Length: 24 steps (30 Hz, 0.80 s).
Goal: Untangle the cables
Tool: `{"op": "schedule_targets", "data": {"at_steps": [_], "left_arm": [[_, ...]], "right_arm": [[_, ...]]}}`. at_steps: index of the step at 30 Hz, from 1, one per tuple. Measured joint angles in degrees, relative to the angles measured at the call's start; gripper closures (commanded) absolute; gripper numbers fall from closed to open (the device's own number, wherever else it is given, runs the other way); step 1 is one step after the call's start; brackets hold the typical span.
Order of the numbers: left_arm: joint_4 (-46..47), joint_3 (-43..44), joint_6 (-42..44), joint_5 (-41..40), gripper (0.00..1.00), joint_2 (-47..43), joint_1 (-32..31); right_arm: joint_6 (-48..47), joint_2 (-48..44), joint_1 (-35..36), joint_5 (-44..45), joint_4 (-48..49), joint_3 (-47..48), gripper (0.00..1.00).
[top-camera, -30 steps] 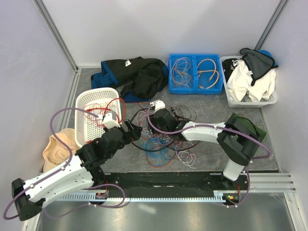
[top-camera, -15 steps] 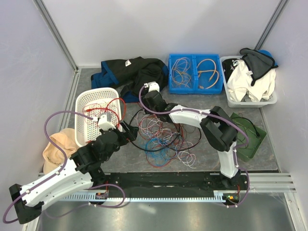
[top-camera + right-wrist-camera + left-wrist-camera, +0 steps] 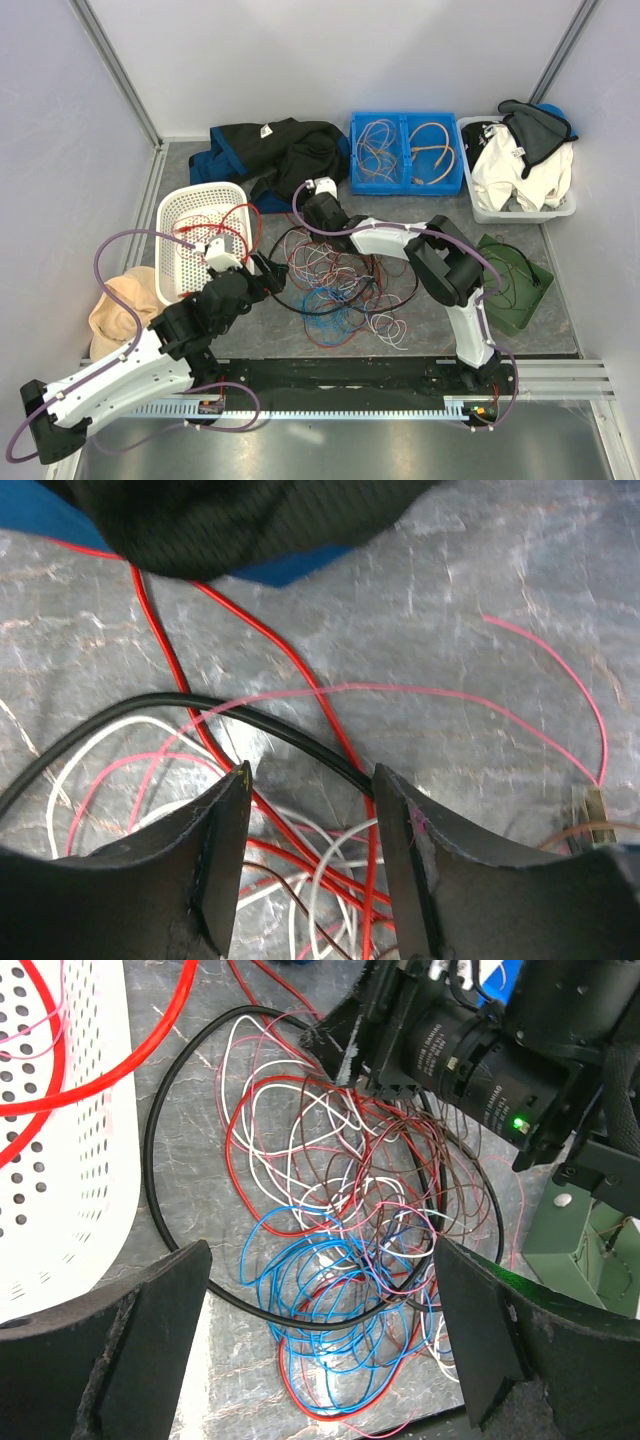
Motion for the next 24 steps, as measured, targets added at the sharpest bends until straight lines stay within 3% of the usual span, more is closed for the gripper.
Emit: {"op": "schedule_targets", "data": {"at_steps": [4,7,8,11,18,24], "left_arm": [[0.0,-0.7,0.0,0.1,0.0,0.0,0.0],[0.0,-0.9,0.0,0.3,0.0,0.1,0.0],[0.0,-1.0,0.0,0.4,0.0,0.1,0.0],[0.0,-1.2,0.0,0.5,0.0,0.1,0.0],[0.0,-1.6,0.0,1.5,0.01,-0.4,0.0],[0.0,-1.6,0.0,1.4,0.01,-1.8,0.0]], "right_arm": [[0.7,-2.2,0.3,0.2,3.5,-4.9,0.54],[1.0,-4.0,0.9,0.9,5.4,-8.4,0.71],[1.4,-4.6,1.2,1.2,5.8,-9.4,0.82],[2.1,-5.9,1.9,1.9,6.8,-11.6,1.0],[2.6,-13.2,3.1,2.4,1.7,-17.1,1.0],[1.0,-26.6,3.7,3.9,-4.3,-18.8,1.0]]}}
